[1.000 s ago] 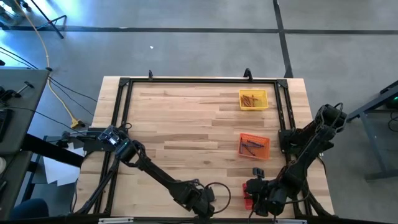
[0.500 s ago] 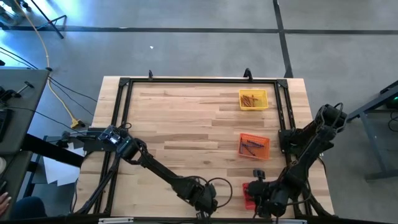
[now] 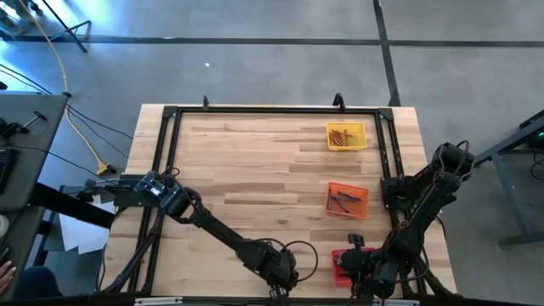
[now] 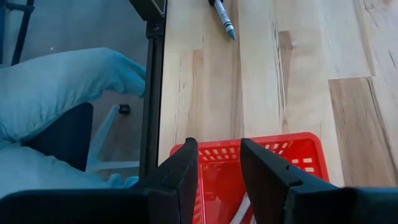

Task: Sort crayons
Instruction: Put the gray crayon into the red bin

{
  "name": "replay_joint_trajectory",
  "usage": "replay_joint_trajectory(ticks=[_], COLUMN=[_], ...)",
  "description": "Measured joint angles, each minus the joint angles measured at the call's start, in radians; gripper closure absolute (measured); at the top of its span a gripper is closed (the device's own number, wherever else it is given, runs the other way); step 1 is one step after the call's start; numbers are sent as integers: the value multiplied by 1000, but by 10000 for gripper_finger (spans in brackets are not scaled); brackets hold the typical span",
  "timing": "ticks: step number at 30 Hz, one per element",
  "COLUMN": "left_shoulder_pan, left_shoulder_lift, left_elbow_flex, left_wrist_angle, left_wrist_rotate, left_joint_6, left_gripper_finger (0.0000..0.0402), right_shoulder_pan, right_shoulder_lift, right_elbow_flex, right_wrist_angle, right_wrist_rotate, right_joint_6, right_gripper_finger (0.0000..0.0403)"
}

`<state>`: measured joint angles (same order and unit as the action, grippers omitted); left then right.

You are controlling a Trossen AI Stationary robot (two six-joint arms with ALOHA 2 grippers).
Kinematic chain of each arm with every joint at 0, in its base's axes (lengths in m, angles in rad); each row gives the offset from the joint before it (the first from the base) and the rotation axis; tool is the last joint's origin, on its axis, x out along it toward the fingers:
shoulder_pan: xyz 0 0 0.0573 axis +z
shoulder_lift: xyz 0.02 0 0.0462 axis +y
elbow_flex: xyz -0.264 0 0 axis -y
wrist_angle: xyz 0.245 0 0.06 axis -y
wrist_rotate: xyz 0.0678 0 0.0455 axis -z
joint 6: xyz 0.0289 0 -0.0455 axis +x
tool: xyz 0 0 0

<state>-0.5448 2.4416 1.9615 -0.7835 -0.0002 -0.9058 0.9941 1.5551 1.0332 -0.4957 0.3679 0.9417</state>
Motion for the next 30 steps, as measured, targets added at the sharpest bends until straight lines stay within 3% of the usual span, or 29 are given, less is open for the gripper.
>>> replay_joint_trajectory(ticks=[30], left_shoulder_pan=[-4], left_shoulder_lift=[-35], left_elbow_flex=[1], left_wrist_angle=[30], left_wrist_rotate=[-107], left_joint_6=[-23], left_gripper_finger=[401], right_shoulder_pan=[0], right_shoulder_lift=[0], right_elbow_flex=[0], right_wrist_angle=[0], right_wrist_rotate=[3], right_joint_6=[27], right_gripper_finger=[289])
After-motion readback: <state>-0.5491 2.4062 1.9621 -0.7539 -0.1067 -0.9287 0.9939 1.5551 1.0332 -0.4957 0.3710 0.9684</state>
